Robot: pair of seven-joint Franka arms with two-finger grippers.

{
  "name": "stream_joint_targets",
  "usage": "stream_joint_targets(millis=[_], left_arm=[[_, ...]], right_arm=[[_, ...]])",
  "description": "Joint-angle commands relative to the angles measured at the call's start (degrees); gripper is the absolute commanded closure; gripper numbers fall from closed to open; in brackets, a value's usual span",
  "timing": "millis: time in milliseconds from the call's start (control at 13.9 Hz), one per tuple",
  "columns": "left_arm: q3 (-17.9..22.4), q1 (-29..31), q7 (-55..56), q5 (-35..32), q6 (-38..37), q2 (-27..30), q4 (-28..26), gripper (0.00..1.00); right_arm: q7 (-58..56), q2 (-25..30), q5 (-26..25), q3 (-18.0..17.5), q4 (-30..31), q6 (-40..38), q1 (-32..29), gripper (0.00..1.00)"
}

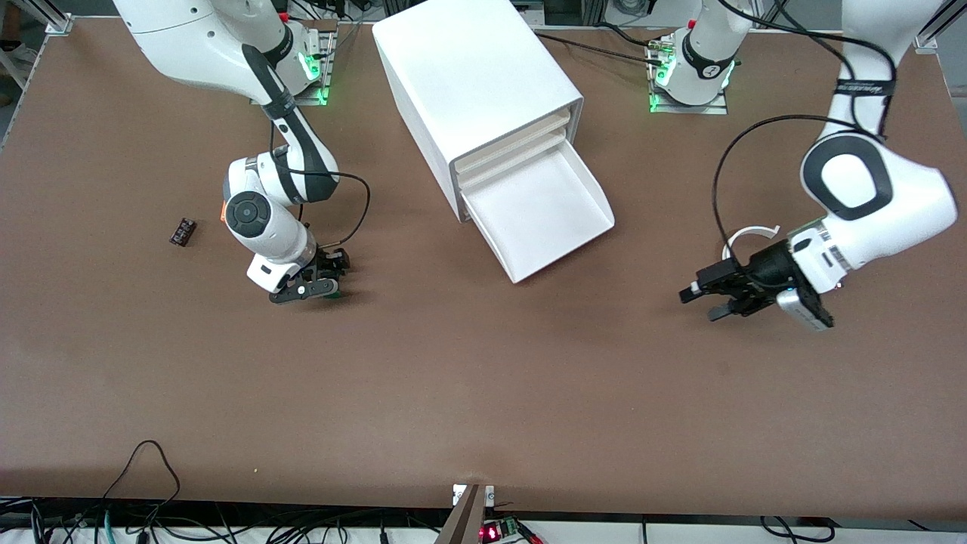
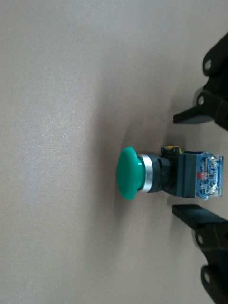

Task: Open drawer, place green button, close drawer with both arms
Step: 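Grasp the green button with the right gripper while the left gripper withdraws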

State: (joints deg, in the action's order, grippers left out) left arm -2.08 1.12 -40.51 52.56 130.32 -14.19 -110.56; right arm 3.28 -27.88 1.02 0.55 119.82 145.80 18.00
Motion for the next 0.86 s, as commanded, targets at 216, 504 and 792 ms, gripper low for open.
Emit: stream_joint_targets(millis=[216, 504, 792], left_arm=[[5.2, 0.5, 1.3, -24.0, -14.7, 3.2, 10.6, 0.0], [5.3, -0.5, 21.5, -40.1, -29.0, 3.4, 21.9, 0.0], [2.2, -2.7, 37.0, -50.0, -36.7, 3.7, 25.7, 0.0]], right_arm=[[0.3, -0.5, -0.8, -0.6, 0.2, 1.2, -0.3, 0.61], [0.0, -0.4, -0.7, -1.0, -2.0, 0.7, -0.3, 0.75], [-0.8, 1.2, -0.8, -0.6, -8.4, -5.7, -0.5, 0.75]])
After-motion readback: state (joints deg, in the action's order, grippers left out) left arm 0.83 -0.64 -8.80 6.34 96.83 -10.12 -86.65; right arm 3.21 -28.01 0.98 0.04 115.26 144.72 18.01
